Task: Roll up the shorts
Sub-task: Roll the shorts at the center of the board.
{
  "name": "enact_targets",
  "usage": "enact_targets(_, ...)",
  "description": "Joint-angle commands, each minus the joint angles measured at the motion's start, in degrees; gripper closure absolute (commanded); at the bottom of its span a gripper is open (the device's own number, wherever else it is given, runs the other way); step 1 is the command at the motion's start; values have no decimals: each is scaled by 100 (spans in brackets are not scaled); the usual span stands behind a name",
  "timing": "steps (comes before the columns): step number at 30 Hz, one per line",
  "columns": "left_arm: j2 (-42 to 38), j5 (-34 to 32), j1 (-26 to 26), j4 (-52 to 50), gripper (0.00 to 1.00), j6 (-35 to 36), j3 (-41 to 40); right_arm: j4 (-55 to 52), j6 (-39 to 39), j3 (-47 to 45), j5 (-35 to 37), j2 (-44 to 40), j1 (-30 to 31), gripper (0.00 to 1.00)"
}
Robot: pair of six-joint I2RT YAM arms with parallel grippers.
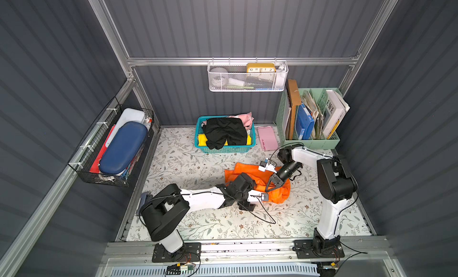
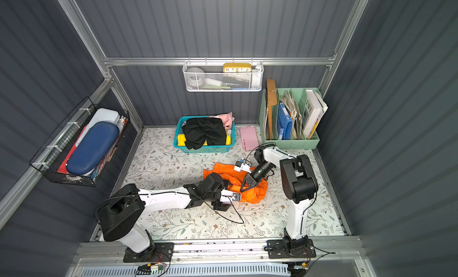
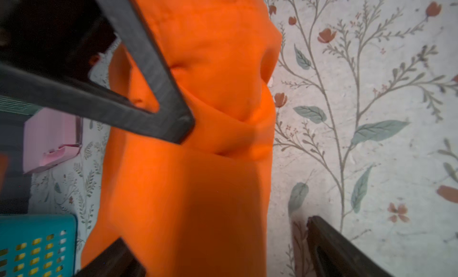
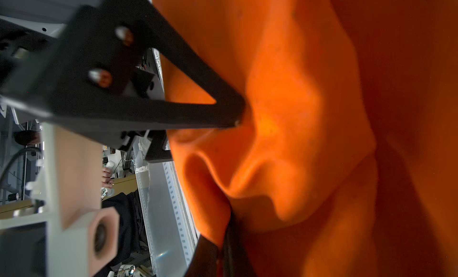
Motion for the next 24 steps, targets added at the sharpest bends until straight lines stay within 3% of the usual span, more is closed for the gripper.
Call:
enact_targets(1,282,123,19,-29,16,2,178,169,156,-89,7,-251,-32,100)
enact_targets(4,421,168,35,-117,57,-48,228,633,382,-388,136,-644,-37,96)
enact_targets(9,428,374,98,-394,99,-175,397,1613,733,-1025,520,-1578,-40,85)
enact_targets(14,460,880,177,-1485,100,-421,886,3213,1398,-1886,1672,-2998,-124,69)
enact_targets(17,474,1200,225,-2073,100,-581,1131,3918,1526,-2293,1958,-3887,-208,59)
enact_targets(24,796,2403,629,-3480,100,-821,1992,4572,964,-2962,2395,-5600,-231,53)
